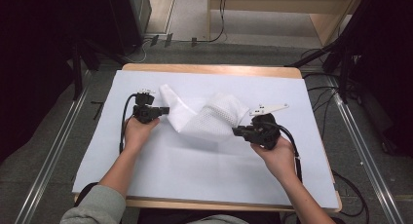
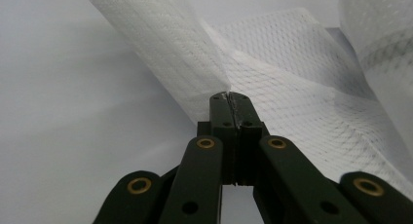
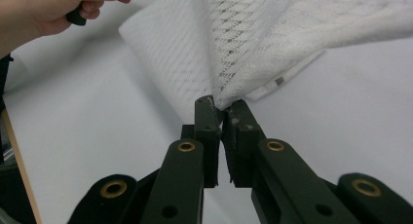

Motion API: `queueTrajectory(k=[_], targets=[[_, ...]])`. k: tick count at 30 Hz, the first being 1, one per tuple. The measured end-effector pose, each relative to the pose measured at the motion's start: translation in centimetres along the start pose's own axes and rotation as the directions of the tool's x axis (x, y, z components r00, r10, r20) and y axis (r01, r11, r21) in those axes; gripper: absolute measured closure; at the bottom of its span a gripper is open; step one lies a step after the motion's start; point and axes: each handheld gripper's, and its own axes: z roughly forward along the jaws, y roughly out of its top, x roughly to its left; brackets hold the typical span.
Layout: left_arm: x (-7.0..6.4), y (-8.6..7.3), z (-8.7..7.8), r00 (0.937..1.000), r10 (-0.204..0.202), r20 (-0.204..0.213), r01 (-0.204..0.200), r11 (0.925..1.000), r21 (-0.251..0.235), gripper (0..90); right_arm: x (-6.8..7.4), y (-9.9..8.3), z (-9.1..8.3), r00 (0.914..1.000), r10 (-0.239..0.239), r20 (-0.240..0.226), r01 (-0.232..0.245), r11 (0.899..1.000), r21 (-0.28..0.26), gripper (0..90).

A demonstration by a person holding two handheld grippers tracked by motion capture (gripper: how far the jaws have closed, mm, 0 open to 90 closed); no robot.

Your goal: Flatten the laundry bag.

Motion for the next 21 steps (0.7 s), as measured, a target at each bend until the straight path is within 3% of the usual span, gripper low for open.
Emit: queueTrajectory(k=[2,10,15,18,20,21], targets=[[0.9,-0.1,-0.3,0.9995,-0.032,-0.004,0.032,0.9995,-0.007,90.0,-0.1,-0.5,0.1,0.9999,0.012,-0.005,-0.012,1.000,0.015,86.7],[1.1,-0.3,-0.1,0.9995,-0.030,-0.007,0.030,0.9995,0.007,90.0,0.2,-1.7,0.6,0.9996,0.021,-0.021,-0.020,0.999,0.039,79.4],[1.2,-0.3,-0.1,0.9996,-0.027,-0.009,0.027,0.9996,0.005,89.5,0.4,-1.9,-1.1,0.9999,0.015,-0.006,-0.015,1.000,0.015,74.2],[1.3,-0.3,-0.3,0.9993,-0.036,-0.002,0.036,0.9993,0.000,81.5,0.3,-2.1,-1.6,0.9998,0.018,-0.001,-0.018,1.000,0.006,74.9],[1.1,-0.2,-0.7,0.9996,-0.028,-0.001,0.028,0.9996,-0.010,72.9,-0.2,-2.3,-2.0,0.9992,0.037,0.014,-0.037,0.999,-0.004,75.2],[1.0,-0.2,-0.8,0.9999,-0.017,0.000,0.017,0.9998,-0.008,72.9,-0.2,-2.3,-2.0,0.9992,0.037,0.014,-0.037,0.999,-0.004,75.2]])
